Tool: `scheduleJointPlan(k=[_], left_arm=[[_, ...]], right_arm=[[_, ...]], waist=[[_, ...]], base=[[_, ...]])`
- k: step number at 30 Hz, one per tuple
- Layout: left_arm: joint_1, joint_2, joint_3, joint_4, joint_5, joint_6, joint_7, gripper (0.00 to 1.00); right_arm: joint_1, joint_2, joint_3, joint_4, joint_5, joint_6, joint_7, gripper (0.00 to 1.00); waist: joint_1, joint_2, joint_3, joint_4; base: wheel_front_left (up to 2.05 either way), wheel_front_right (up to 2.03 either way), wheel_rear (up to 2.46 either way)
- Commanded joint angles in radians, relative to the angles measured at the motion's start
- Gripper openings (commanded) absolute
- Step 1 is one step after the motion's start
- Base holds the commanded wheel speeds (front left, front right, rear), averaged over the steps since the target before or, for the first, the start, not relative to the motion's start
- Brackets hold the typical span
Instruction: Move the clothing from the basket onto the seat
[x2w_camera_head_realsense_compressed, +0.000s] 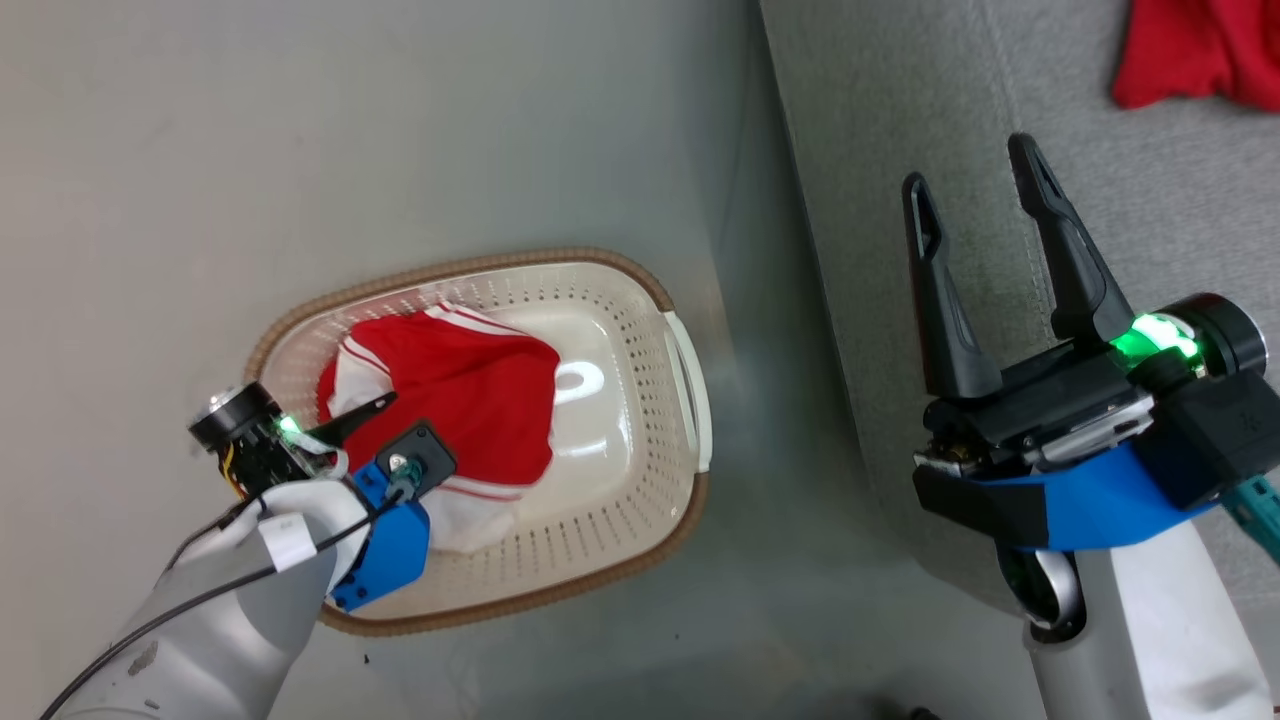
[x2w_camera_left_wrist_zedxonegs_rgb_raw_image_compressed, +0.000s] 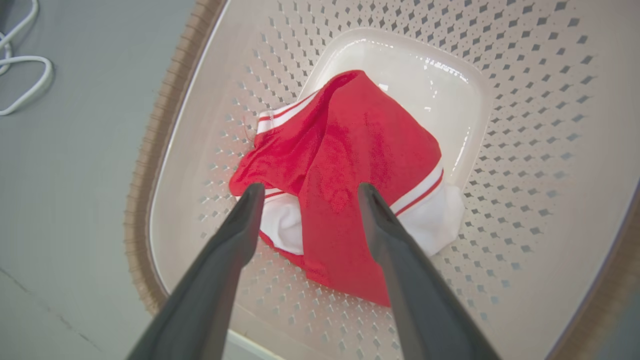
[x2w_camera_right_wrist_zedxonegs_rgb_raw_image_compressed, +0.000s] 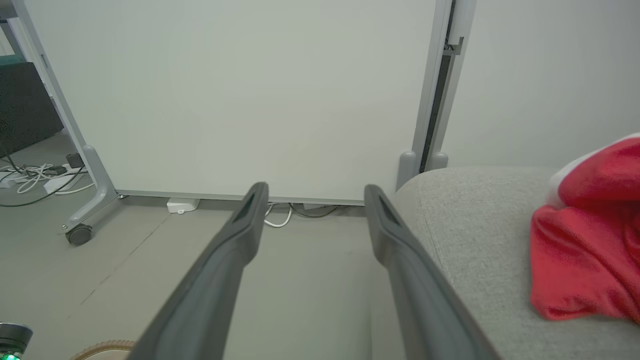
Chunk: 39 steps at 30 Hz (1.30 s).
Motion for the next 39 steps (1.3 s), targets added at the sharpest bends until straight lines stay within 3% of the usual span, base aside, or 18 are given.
scheduleJointPlan(k=[1,19,34,35,36,39], left_arm=[[-0.048,-0.001,-0.035,0.030,0.002,0.000,0.012,1.00],[-0.196,0.019,-0.249,0.105,-0.041,0.000,0.110,1.00],[-0.272,0.035,-0.292,0.116,-0.024,0.000,0.184,0.99],[-0.275,0.033,-0.293,0.117,-0.019,0.000,0.187,0.29],[-0.278,0.028,-0.294,0.117,-0.018,0.000,0.187,0.00],[-0.282,0.021,-0.297,0.117,-0.022,0.000,0.189,0.00]], right_arm=[[-0.031,-0.001,0.004,-0.013,0.003,0.000,0.000,1.00],[-0.073,-0.001,-0.011,-0.071,0.024,0.000,0.000,1.00],[-0.072,0.000,-0.036,-0.121,0.016,0.000,0.001,1.00],[-0.071,0.000,-0.037,-0.121,0.016,0.000,0.001,1.00],[-0.069,0.000,-0.038,-0.122,0.016,0.000,0.001,1.00],[-0.068,0.000,-0.042,-0.119,0.016,0.000,0.001,1.00]], waist=[[-0.0003,0.0000,0.058,0.009],[-0.0003,0.0000,0.255,-0.031],[-0.0003,0.0000,0.374,-0.034],[-0.0003,0.0000,0.376,-0.033],[-0.0003,0.0000,0.376,-0.033],[-0.0003,0.0000,0.372,-0.030]], base=[[0.00,0.00,0.00],[0.00,0.00,0.00],[0.00,0.00,0.00],[0.00,0.00,0.00],[0.00,0.00,0.00],[0.00,0.00,0.00]])
